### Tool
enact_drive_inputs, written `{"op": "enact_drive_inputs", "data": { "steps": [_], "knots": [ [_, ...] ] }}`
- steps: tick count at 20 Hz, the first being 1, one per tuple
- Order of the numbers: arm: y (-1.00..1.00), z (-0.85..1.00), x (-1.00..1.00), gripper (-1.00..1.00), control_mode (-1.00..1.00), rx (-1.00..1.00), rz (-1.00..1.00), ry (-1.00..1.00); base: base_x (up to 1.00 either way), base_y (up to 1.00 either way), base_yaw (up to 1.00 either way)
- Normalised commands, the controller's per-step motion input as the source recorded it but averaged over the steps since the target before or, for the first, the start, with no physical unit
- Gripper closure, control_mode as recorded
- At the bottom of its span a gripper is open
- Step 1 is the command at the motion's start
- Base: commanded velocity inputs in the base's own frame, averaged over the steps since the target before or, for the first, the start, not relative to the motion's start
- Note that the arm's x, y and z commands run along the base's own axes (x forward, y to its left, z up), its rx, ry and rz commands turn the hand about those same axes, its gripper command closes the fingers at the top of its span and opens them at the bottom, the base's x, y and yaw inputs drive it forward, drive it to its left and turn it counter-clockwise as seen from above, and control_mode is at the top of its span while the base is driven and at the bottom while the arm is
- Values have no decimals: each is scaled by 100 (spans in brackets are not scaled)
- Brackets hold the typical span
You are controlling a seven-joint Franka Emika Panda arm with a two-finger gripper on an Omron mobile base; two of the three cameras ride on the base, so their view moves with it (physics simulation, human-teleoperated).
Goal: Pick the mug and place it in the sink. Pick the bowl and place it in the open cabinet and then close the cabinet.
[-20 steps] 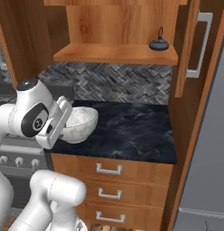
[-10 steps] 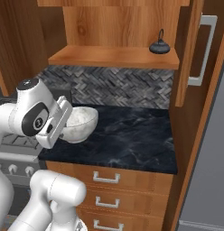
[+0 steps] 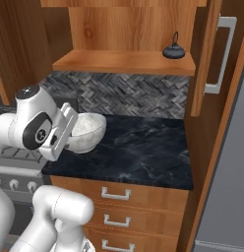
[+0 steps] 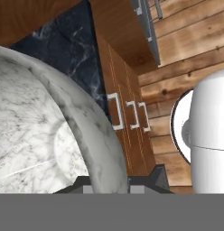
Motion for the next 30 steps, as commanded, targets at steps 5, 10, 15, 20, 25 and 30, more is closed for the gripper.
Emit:
{"op": "enact_drive_inputs", "data": {
  "steps": [5, 10, 15, 20, 25, 30],
  "knots": [
    [-16, 68, -16, 100, -100, -2, 3, -28, 0, 0, 0],
    [-20, 96, -39, 100, -100, 0, 0, -25, 0, 0, 0],
    [0, 95, -46, 100, -100, 0, 0, -17, 0, 0, 0],
    [-2, 34, 9, 100, -100, 0, 0, -1, 0, 0, 0],
    [-29, 31, 77, 100, -100, 0, 0, 0, 0, 0, 0],
    [-19, 21, 86, 100, -100, 0, 1, -4, 0, 0, 0]
  ]
}}
